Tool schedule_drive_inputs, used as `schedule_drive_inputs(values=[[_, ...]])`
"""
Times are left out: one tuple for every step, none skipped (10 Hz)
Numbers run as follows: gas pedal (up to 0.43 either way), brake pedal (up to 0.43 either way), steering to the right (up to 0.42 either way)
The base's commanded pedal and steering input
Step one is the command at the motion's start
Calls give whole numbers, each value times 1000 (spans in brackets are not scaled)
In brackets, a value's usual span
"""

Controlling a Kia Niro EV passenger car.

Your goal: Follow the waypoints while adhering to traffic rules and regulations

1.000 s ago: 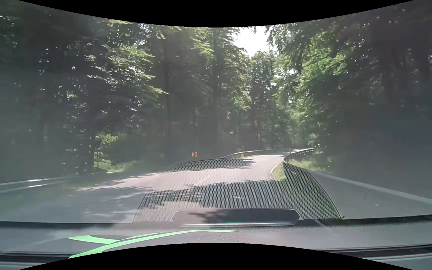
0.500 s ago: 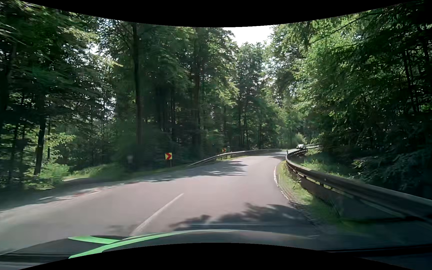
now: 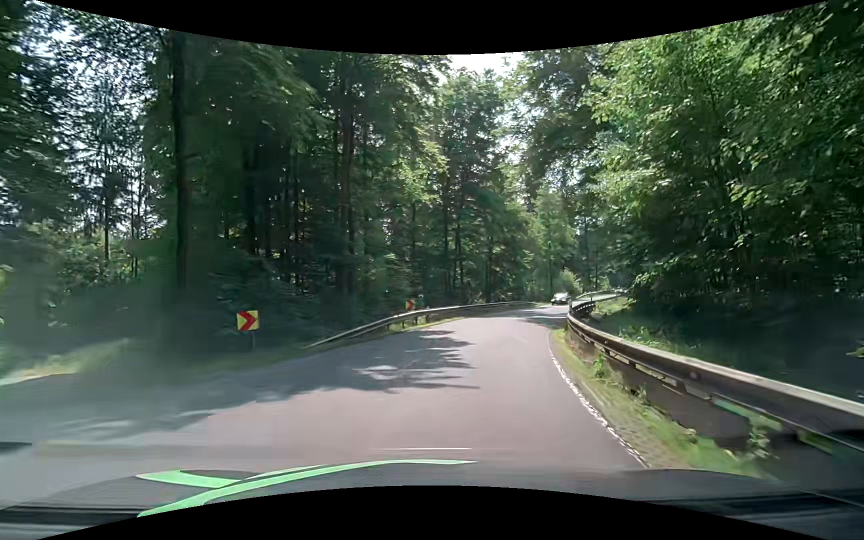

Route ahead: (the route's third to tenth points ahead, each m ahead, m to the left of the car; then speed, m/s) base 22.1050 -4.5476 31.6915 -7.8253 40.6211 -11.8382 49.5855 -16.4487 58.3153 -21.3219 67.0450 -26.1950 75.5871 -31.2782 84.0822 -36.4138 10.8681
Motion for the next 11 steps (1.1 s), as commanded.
schedule_drive_inputs(values=[[110,0,77],[110,0,77],[110,0,77],[118,0,77],[118,0,77],[118,0,76],[118,0,75],[118,0,73],[118,0,71],[130,0,67],[138,0,63]])
